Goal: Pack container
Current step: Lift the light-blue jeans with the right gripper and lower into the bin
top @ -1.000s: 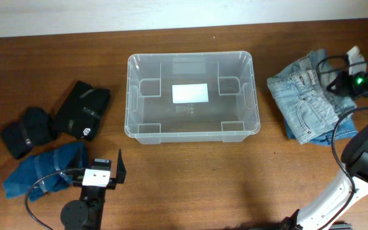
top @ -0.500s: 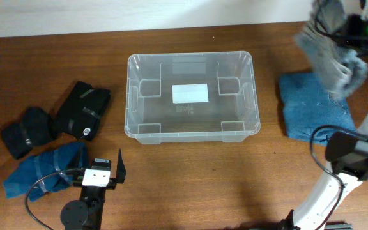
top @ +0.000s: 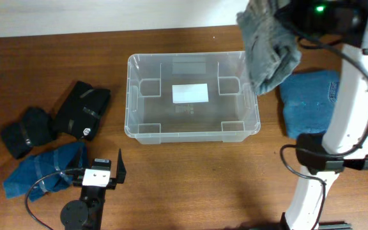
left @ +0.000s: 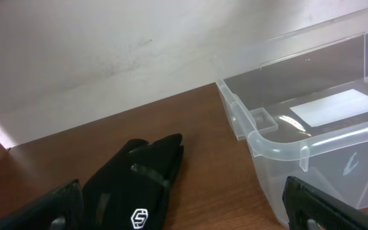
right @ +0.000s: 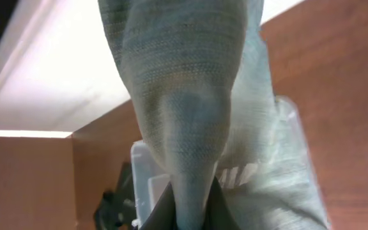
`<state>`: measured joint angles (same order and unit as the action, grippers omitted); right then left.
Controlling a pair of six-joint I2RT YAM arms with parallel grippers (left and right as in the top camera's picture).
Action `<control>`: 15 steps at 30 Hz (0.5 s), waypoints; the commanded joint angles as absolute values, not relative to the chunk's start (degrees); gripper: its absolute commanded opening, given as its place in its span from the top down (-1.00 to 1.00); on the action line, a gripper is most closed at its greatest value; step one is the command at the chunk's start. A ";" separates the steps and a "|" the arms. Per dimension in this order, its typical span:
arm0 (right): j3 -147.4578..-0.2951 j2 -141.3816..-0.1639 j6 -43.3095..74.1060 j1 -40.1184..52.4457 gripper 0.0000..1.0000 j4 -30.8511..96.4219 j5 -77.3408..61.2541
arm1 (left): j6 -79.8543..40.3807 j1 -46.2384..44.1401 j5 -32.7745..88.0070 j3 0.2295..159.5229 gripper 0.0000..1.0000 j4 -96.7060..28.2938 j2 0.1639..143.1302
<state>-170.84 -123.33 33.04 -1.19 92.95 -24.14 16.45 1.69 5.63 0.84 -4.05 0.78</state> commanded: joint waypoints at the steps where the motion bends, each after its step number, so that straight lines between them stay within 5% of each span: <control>1: -172.29 -121.47 39.27 4.82 0.92 93.49 -19.20 | 15.88 2.04 6.26 0.51 -0.99 -4.12 0.36; 15: -167.72 -122.45 48.58 23.03 0.92 97.32 7.84 | 15.88 2.02 6.26 0.51 -0.99 -4.12 0.36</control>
<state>-168.79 -123.33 45.63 20.45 96.99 -1.23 16.45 1.69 5.63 0.84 -4.05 0.78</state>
